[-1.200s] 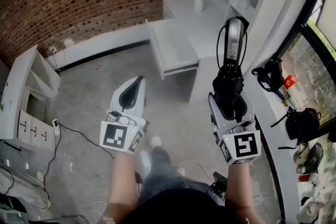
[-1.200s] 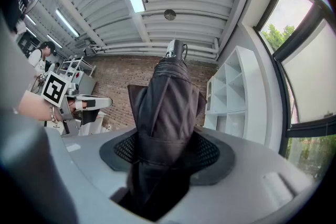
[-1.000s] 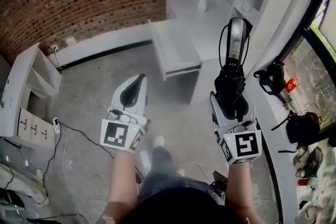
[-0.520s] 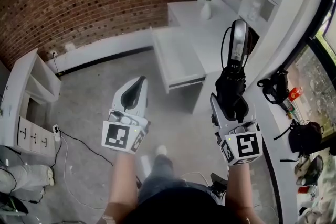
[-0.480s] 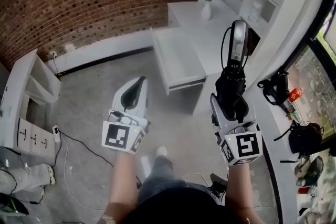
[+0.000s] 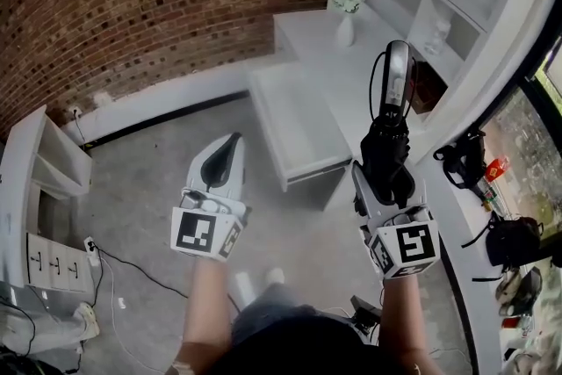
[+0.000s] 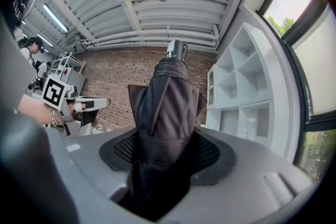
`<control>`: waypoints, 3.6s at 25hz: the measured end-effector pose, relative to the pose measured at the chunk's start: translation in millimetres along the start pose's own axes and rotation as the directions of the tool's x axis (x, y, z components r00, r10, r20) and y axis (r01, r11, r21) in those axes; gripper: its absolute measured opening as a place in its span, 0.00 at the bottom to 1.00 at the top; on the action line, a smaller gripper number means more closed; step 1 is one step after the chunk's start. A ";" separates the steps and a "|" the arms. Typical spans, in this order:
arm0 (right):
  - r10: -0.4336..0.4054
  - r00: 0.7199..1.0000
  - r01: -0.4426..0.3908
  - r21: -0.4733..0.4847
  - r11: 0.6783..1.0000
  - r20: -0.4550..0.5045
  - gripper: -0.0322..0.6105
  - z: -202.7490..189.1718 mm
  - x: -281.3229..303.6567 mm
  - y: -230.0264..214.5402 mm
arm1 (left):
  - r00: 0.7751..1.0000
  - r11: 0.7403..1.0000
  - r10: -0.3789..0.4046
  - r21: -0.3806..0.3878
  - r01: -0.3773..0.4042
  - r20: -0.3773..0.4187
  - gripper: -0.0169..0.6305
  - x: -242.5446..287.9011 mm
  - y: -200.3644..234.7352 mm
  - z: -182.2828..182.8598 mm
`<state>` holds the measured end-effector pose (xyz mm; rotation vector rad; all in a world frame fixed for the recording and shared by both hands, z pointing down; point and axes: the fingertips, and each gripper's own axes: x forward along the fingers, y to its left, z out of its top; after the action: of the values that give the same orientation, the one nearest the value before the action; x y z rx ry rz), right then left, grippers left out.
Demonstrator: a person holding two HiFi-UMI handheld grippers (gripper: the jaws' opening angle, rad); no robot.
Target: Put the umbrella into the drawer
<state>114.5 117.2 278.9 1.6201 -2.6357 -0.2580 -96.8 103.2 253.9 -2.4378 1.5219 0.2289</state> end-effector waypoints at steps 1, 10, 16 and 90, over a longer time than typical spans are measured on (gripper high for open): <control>-0.005 1.000 0.005 0.009 1.000 -0.002 0.46 -1.0 11.1 -2.2 | 1.000 1.000 -0.003 0.000 0.003 -0.002 0.02 7.0 7.9 -3.4; -0.033 0.998 0.035 0.042 0.998 -0.056 0.46 -20.4 83.9 9.0 | 0.999 0.999 -0.027 -0.017 0.027 -0.028 0.02 41.0 70.7 -31.9; -0.041 0.993 0.049 0.065 0.997 -0.110 0.46 -37.4 102.3 10.3 | 0.997 0.997 -0.046 -0.065 0.042 -0.063 0.02 49.8 80.4 -59.1; 0.288 0.778 -0.077 0.369 0.926 -0.558 0.46 -319.7 365.9 -60.0 | 0.913 0.989 -0.121 -0.129 0.076 -0.390 0.02 280.1 138.6 -265.5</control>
<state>38.8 -273.5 564.1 1.1975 -2.3566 0.6422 -98.9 -274.3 414.0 -2.7685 1.5636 -0.2242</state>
